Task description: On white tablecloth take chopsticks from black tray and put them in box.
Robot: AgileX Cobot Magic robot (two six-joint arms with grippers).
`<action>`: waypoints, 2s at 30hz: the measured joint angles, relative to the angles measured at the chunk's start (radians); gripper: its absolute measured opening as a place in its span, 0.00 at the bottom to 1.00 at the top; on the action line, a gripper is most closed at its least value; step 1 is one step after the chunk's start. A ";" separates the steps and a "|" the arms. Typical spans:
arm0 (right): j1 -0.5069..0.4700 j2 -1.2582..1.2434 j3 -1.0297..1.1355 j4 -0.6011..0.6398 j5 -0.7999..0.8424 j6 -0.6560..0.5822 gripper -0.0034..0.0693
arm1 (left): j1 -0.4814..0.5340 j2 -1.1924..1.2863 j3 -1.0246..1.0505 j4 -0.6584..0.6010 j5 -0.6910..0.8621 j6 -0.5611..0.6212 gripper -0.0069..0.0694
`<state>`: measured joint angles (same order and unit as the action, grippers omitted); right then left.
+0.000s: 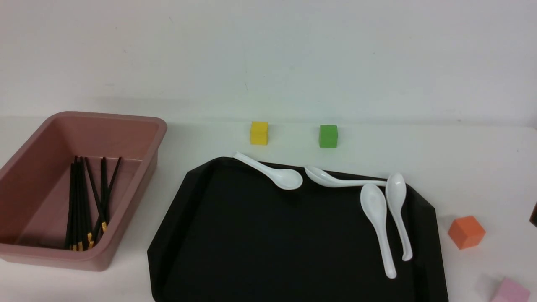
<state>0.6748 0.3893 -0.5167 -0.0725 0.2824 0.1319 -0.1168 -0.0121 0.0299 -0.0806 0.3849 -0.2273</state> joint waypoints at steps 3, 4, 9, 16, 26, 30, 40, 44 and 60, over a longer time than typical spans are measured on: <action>0.000 -0.010 0.016 0.000 -0.005 0.000 0.09 | 0.000 0.000 0.000 0.000 0.000 0.000 0.40; -0.001 -0.016 0.024 0.000 -0.005 -0.004 0.09 | 0.000 0.000 0.000 0.000 0.000 0.000 0.40; -0.103 -0.076 0.154 0.049 -0.046 -0.057 0.10 | 0.000 0.000 0.000 0.000 0.000 0.000 0.40; -0.400 -0.235 0.399 0.072 -0.052 -0.069 0.11 | 0.000 0.000 0.000 0.000 0.000 0.000 0.40; -0.601 -0.373 0.541 0.072 0.040 -0.069 0.12 | 0.000 0.000 0.000 0.000 0.000 0.000 0.40; -0.626 -0.399 0.537 0.079 0.076 -0.072 0.13 | 0.000 0.000 0.000 0.000 0.000 0.000 0.40; -0.627 -0.399 0.535 0.079 0.081 -0.072 0.14 | 0.000 0.000 0.000 0.000 0.000 0.000 0.40; -0.627 -0.399 0.535 0.079 0.081 -0.072 0.15 | 0.000 0.000 0.000 0.000 0.000 0.000 0.40; -0.627 -0.399 0.535 0.079 0.082 -0.072 0.18 | 0.000 0.000 0.000 0.000 0.000 0.000 0.40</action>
<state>0.0479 -0.0100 0.0185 0.0066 0.3649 0.0602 -0.1168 -0.0121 0.0299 -0.0806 0.3849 -0.2273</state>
